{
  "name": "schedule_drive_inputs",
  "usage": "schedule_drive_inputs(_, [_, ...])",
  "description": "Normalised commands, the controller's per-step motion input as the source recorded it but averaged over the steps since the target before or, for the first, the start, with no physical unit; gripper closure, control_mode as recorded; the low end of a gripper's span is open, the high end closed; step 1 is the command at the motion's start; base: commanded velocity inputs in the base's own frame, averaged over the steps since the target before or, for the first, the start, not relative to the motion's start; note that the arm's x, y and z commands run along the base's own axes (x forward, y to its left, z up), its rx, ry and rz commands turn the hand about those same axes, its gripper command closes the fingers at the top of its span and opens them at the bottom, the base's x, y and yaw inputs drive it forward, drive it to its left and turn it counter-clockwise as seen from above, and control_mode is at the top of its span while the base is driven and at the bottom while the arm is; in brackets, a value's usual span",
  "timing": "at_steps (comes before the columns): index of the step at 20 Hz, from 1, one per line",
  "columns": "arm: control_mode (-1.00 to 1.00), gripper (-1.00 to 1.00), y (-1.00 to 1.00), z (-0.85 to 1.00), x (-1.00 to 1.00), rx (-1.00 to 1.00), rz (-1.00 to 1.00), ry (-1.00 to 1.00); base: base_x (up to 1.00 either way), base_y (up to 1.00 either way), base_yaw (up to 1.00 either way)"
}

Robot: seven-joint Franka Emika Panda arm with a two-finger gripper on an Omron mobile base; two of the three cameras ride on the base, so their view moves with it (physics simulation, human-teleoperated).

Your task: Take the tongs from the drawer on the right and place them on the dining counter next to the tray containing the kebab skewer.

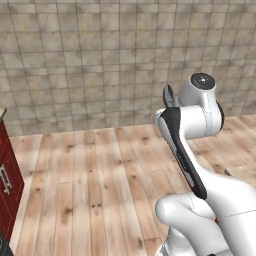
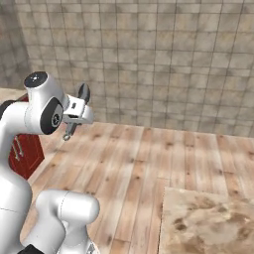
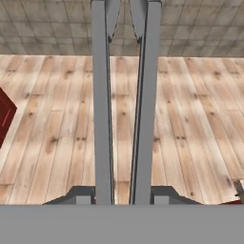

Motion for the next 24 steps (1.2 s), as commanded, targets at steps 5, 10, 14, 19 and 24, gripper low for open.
schedule_drive_inputs(5, [1.00,1.00,0.00,0.00,0.00,0.00,0.00,0.00,0.67,0.20,-0.12])
schedule_drive_inputs(10, [1.00,1.00,0.00,0.00,0.00,0.00,0.00,0.00,0.36,0.33,-0.26])
schedule_drive_inputs(14, [1.00,1.00,0.00,0.00,0.00,0.00,0.00,0.00,0.17,0.44,-0.37])
schedule_drive_inputs(19, [1.00,1.00,0.00,0.00,0.00,0.00,0.00,0.00,0.03,0.51,-0.47])
schedule_drive_inputs(24, [1.00,1.00,0.00,0.00,0.00,0.00,0.00,0.00,0.08,0.60,-0.50])
